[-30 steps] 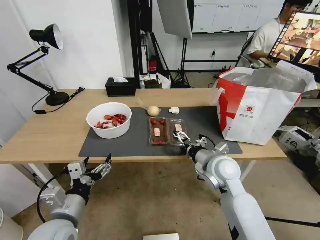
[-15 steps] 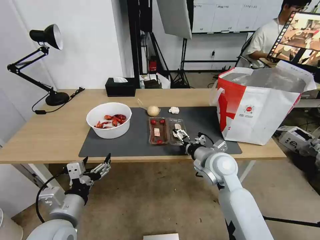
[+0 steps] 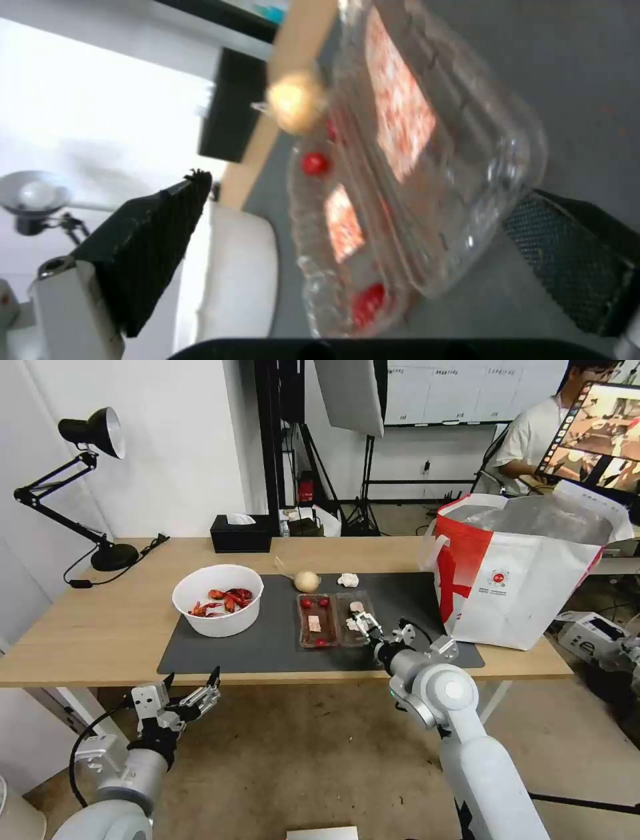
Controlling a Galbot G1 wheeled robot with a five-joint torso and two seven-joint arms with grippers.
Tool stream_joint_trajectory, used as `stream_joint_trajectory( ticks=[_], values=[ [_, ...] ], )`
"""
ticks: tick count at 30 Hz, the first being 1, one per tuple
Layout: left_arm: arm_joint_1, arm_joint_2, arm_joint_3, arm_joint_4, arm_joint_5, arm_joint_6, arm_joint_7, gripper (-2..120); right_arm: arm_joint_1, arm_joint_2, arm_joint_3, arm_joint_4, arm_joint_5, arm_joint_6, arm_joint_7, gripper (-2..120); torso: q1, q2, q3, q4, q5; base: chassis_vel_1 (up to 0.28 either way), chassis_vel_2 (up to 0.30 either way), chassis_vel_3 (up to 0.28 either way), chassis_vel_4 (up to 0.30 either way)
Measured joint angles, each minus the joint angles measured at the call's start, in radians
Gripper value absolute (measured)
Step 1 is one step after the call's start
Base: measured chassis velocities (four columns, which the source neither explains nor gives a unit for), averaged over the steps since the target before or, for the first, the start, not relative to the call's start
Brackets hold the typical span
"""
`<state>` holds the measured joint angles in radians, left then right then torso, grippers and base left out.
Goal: Pick up the trash from the table and place it into the takeout bag.
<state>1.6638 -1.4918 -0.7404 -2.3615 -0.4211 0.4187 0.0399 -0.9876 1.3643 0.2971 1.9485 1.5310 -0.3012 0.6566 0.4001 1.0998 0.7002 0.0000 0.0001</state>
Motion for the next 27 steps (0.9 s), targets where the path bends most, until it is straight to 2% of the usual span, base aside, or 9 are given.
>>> stream_joint_trajectory(
  ticks=[2, 9, 15, 23, 27],
  values=[
    [0.003, 0.0, -0.001, -0.003, 0.0, -0.002, 0.0, 100, 0.0, -0.012, 0.002, 0.004, -0.018, 0.002, -0.045, 100, 0.0, 0.0, 0.0, 0.0, 0.0, 0.0, 0.0, 0.0, 0.0],
    [0.008, 0.003, -0.008, -0.008, 0.0, -0.007, 0.0, 100, 0.029, -0.034, 0.002, -0.001, -0.031, -0.009, -0.1, 100, 0.0, 0.0, 0.0, 0.0, 0.0, 0.0, 0.0, 0.0, 0.0],
    [0.013, 0.008, -0.018, -0.01, -0.003, -0.026, 0.0, 100, 0.061, -0.043, -0.014, -0.006, -0.009, -0.045, -0.109, 100, 0.0, 0.0, 0.0, 0.0, -0.0002, 0.0, 0.0, 0.0, 0.0],
    [0.018, 0.011, -0.026, -0.013, -0.005, -0.028, 0.0, 100, 0.118, -0.029, -0.09, -0.042, 0.012, -0.118, -0.123, 100, 0.0, 0.0, 0.0, -0.0001, -0.0002, 0.0, 0.0, 0.0, 0.0],
    [0.019, 0.011, -0.028, -0.013, -0.005, -0.028, 0.0, 100, 0.185, -0.004, -0.174, -0.115, 0.005, -0.141, -0.096, 100, 0.0, 0.0, 0.0, 0.0, -0.0003, 0.0, 0.0, 0.0, 0.0]
  ],
)
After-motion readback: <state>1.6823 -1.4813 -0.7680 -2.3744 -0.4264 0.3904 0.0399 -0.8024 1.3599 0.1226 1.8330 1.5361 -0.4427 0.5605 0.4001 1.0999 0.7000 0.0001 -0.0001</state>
